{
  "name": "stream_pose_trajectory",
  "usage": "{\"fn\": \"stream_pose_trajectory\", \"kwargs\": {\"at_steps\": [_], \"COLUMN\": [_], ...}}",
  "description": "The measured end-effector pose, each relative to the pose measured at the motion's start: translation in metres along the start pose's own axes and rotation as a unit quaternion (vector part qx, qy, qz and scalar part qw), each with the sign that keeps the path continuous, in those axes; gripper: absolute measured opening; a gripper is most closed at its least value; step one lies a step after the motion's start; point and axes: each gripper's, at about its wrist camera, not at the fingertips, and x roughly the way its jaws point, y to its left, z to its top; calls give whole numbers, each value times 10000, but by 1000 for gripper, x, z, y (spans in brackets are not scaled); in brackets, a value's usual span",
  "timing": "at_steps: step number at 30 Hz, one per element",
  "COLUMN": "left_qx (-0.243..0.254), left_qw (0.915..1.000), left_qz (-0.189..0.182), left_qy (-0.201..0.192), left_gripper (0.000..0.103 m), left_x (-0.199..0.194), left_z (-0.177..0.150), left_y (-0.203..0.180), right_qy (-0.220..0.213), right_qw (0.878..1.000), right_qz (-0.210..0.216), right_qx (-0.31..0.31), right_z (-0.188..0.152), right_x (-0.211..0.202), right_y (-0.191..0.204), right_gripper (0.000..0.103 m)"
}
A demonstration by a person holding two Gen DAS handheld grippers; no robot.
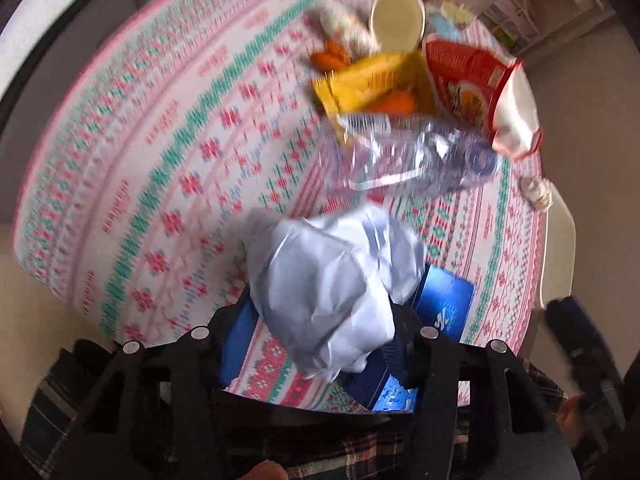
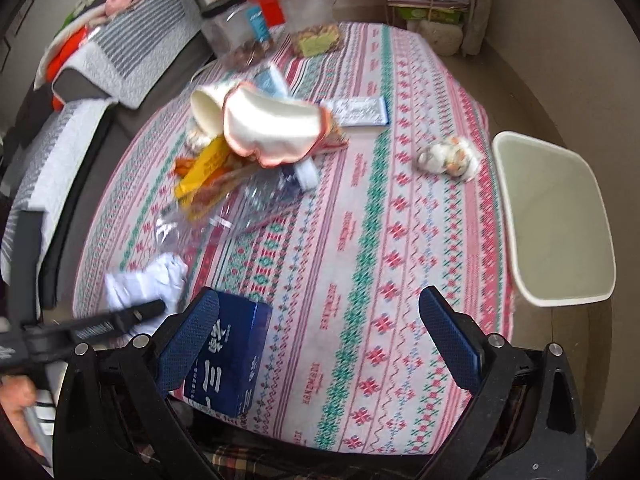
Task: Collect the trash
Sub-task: 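Grasp the crumpled foil with the left tool while the right tool grasps the blue box, then carry both items to the white bin and open both tools to drop them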
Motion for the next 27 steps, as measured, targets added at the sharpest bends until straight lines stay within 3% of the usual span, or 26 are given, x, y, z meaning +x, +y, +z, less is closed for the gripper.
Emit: {"fn": "stream_pose_trajectory", "kwargs": {"at_steps": [6, 12, 14, 15, 18, 21, 27], "left_qx": [-42, 43, 14, -9, -117, -217, -149], "left_qw": [9962, 9944, 9943, 9942, 9940, 9933, 9869], "left_qz": [126, 139, 125, 119, 90, 3, -94], "left_qy": [-863, -1045, -1062, -1068, -1084, -1134, -1605], "left_gripper": [54, 54, 54, 54, 54, 54, 54], "left_x": [-49, -61, -64, -64, -66, -70, -86], "left_z": [6, 6, 6, 7, 9, 12, 19], "left_y": [12, 17, 20, 23, 32, 38, 29], "right_qy": [710, 988, 1053, 1094, 920, 774, -3], "right_qw": [9972, 9942, 9937, 9932, 9942, 9959, 9970], "right_qz": [128, -168, -156, -148, -202, 154, 685], "right_qx": [-183, -387, -359, -364, -526, -440, -352], "right_z": [-17, -23, -22, -21, -17, -5, 28], "right_x": [42, 73, 80, 82, 80, 70, 22], "right_y": [39, 64, 64, 64, 69, 66, 47], "right_gripper": [96, 96, 90, 81, 56, 55, 54]}}
